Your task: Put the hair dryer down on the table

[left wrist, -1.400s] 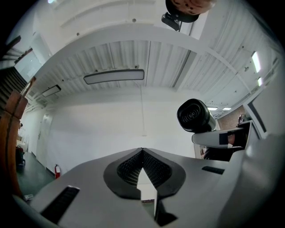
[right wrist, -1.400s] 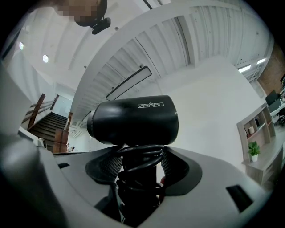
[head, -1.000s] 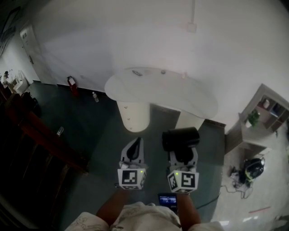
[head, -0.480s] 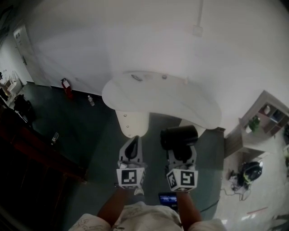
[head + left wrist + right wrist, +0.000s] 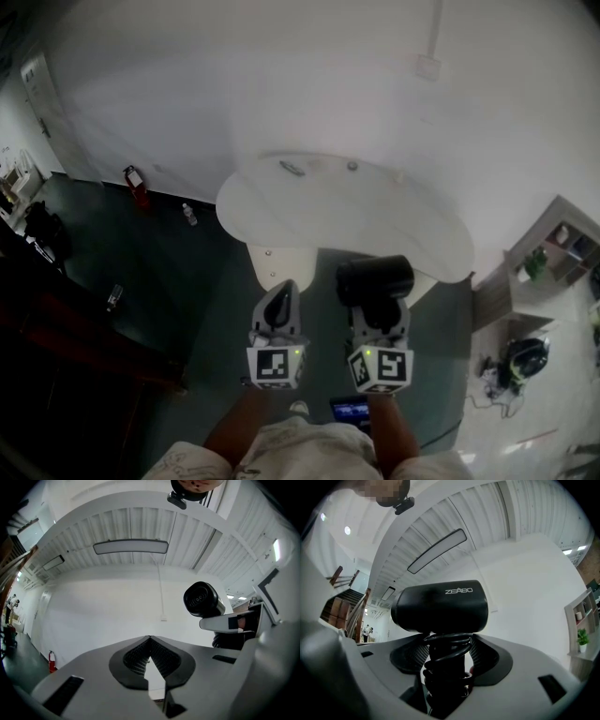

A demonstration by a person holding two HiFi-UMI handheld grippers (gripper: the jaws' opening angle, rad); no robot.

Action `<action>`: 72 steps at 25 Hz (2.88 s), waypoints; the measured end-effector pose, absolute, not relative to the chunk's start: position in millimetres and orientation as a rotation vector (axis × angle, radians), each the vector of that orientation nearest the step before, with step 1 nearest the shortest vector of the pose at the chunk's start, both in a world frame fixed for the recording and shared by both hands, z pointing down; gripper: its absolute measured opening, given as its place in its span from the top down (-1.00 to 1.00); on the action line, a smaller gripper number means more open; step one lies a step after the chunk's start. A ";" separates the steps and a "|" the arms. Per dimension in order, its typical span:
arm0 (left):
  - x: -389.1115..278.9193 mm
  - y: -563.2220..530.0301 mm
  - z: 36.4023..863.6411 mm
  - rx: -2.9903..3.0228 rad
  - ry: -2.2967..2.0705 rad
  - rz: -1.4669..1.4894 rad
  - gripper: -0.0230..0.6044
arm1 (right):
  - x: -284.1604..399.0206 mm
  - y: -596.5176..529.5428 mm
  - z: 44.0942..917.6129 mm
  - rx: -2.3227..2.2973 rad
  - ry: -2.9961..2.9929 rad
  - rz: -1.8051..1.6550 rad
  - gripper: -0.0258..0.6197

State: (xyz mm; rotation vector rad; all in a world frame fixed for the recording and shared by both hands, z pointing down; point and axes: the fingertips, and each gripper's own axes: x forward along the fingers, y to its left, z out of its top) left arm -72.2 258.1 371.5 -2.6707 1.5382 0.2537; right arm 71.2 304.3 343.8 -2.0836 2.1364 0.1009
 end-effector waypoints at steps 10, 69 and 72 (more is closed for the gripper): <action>-74.2 213.5 381.5 -2.683 1.549 0.265 0.94 | 71.3 255.7 355.0 -2.082 2.140 0.086 0.07; 9.0 -203.8 380.6 -2.547 1.702 0.244 0.94 | 152.6 -179.1 388.8 -1.930 2.321 -0.095 0.07; -2.3 -225.6 378.6 -2.546 1.694 0.260 0.94 | 139.8 -199.6 386.8 -1.927 2.320 -0.083 0.07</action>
